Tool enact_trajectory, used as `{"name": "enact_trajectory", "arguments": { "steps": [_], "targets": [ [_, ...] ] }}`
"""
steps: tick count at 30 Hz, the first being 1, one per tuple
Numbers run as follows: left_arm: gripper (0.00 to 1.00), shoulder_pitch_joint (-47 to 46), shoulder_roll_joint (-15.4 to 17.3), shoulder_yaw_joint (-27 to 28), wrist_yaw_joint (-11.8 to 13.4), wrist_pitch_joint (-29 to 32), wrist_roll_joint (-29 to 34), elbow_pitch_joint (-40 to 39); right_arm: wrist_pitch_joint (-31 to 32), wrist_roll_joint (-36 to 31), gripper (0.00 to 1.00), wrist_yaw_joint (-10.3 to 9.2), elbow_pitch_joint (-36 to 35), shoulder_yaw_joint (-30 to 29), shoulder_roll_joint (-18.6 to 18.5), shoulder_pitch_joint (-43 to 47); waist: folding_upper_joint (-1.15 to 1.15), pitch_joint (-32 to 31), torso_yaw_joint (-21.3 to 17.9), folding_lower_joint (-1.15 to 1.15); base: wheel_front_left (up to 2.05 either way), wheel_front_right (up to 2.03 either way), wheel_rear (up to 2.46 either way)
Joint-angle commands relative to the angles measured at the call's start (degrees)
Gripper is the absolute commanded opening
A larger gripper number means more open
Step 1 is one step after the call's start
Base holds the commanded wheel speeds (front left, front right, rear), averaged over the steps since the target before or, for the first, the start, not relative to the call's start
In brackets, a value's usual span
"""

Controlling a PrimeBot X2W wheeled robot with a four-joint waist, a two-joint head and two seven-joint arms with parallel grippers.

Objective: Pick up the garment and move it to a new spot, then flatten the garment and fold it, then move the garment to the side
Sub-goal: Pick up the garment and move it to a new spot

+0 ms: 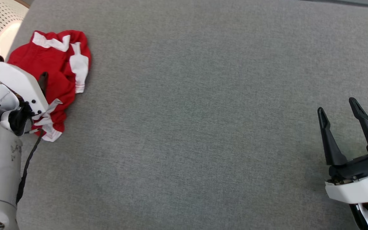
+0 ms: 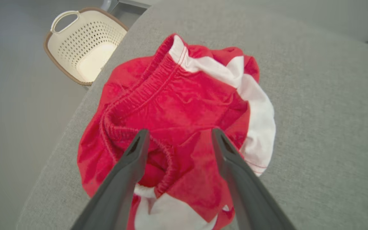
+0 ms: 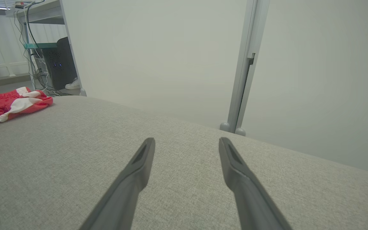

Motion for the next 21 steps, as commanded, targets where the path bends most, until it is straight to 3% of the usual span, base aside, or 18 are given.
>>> {"name": "enact_trajectory", "arguments": {
  "steps": [1, 10, 11, 12, 21],
  "targets": [
    [1.0, -1.32, 1.22, -0.1, 0.09, 1.05, 0.08, 2.78, -0.06, 0.08, 1.0, -0.01, -0.56, 0.36, -0.18, -1.27, 0.0, 3.31, -3.05, 0.0, 0.0, 0.0, 0.0],
    [1.0, 0.47, 0.14, -0.47, -0.07, 2.41, -0.98, 12.52, -0.06, 0.21, 1.0, -0.01, -1.38, -0.59, -0.4, -2.06, 0.0, 5.99, -4.12, 0.0, 0.0, 0.0, 0.0],
    [0.35, 0.81, -0.03, -0.53, -0.23, 2.18, -1.18, 13.25, -0.06, 0.28, 1.0, -0.01, -1.38, -0.59, -0.4, -2.12, 0.0, 6.06, -4.14, 0.0, 0.0, 0.0, 0.0],
    [0.0, 1.01, -0.22, -0.55, -0.44, 1.61, -1.35, 13.78, -0.06, 0.32, 1.0, -0.01, -1.31, -0.56, -0.39, -2.28, 0.0, 6.06, -4.13, 0.0, 0.0, 0.0, 0.0],
    [0.0, 1.3, 0.77, -0.8, -1.84, -13.53, -2.56, 10.9, -0.06, 0.93, 1.0, -0.01, 0.28, 0.85, 0.91, -2.69, 0.0, 1.88, -3.79, 0.0, 0.0, 0.0, 0.0]
  ]
}}
